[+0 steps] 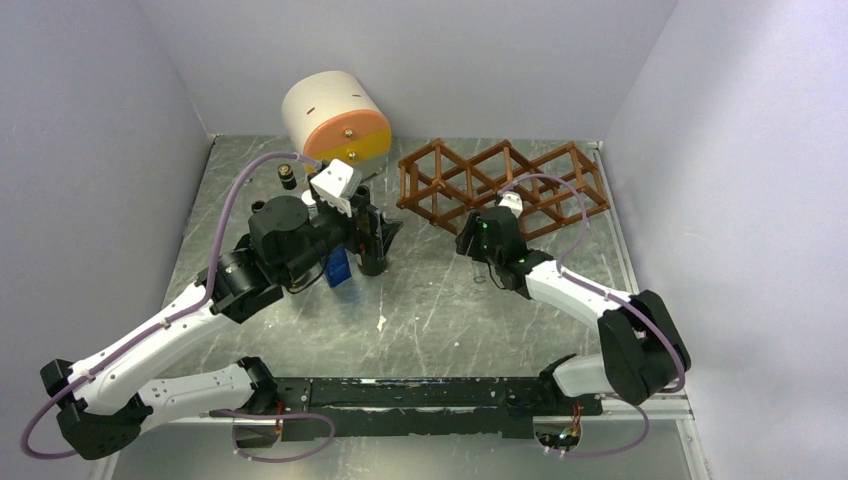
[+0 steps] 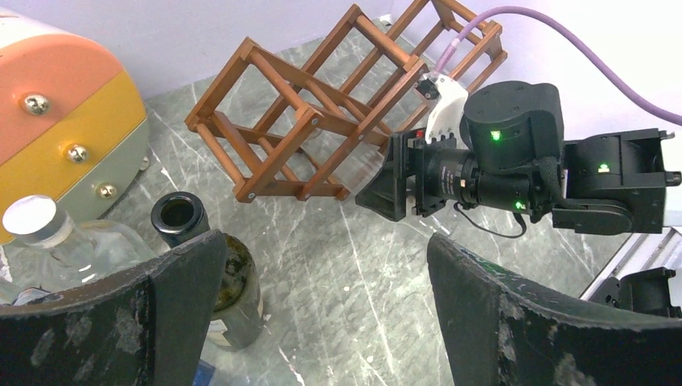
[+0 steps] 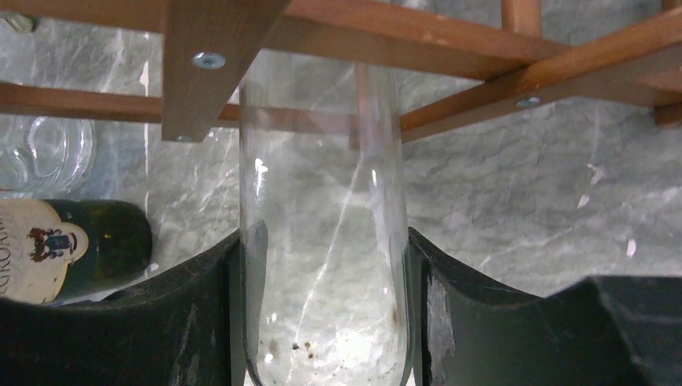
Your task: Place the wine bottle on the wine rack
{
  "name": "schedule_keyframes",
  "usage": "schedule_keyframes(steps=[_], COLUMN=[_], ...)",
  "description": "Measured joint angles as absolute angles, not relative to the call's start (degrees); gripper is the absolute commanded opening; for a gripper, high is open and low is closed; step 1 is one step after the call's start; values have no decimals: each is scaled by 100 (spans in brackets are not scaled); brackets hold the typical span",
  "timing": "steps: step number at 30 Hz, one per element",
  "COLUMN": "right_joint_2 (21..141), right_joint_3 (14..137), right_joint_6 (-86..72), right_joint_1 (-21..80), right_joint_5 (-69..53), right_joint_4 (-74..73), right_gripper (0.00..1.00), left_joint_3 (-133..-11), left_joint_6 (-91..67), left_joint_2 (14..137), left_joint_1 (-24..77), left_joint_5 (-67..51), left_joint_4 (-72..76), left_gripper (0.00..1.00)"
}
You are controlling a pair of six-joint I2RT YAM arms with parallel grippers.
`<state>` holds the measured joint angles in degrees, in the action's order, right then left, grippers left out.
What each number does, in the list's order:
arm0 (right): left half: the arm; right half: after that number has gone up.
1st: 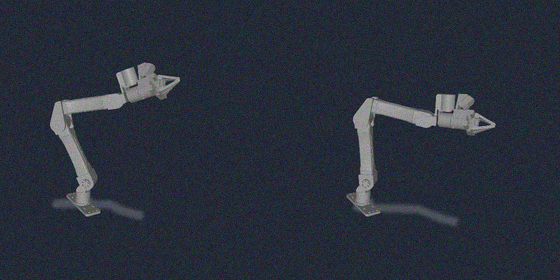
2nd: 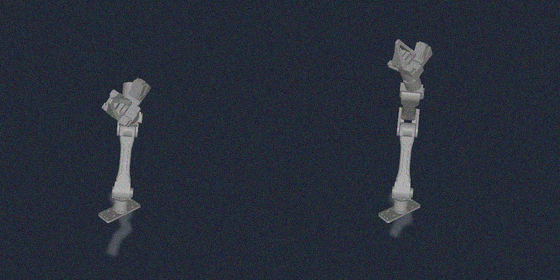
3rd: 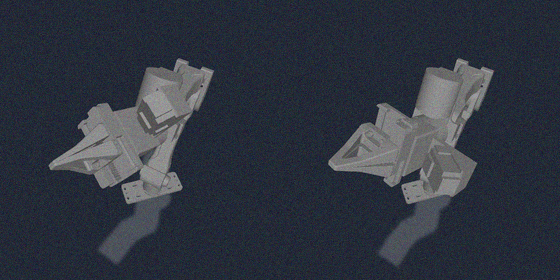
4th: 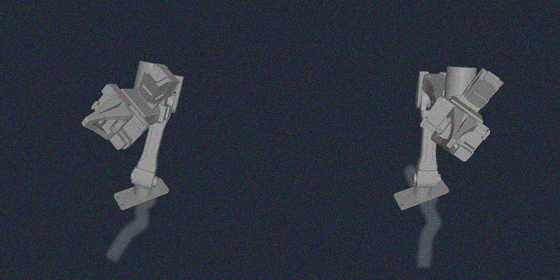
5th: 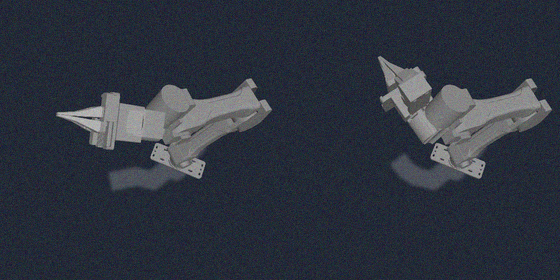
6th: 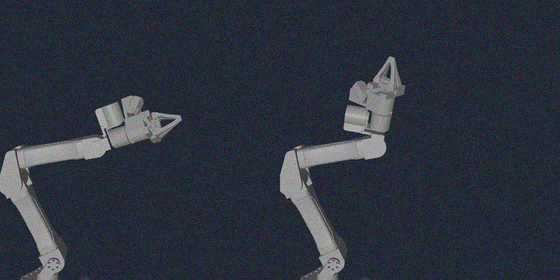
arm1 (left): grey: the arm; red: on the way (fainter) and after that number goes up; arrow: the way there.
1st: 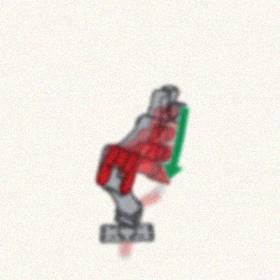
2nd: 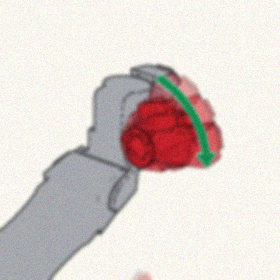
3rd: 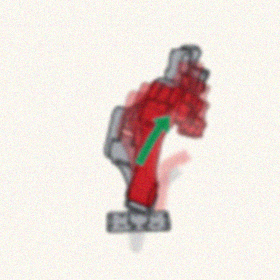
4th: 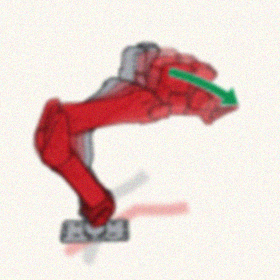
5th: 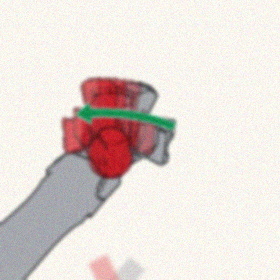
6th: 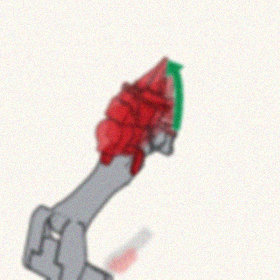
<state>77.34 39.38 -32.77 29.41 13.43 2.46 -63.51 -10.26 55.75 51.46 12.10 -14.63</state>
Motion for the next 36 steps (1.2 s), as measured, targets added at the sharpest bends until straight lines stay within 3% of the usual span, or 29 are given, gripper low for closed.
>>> schedule_keyframes(steps=[9,20,36], right_joint_2=[8287,9155,9487], right_joint_3=[3822,4139,4331], right_joint_6=[-2891,-2674,-3000], right_joint_1=[2239,2115,2165], right_joint_5=[617,320,832], right_joint_4=[1476,2018,2423], right_gripper=[0,0,11], left_joint_3=[-6351,-6348,-6348], left_joint_6=[-985,-985,-985], left_joint_2=[5695,5745,5789], left_joint_1=[5146,5146,5146], left_joint_5=[1288,1291,1291], left_joint_4=[-1514,-1540,-1581], left_gripper=[98,98,98])
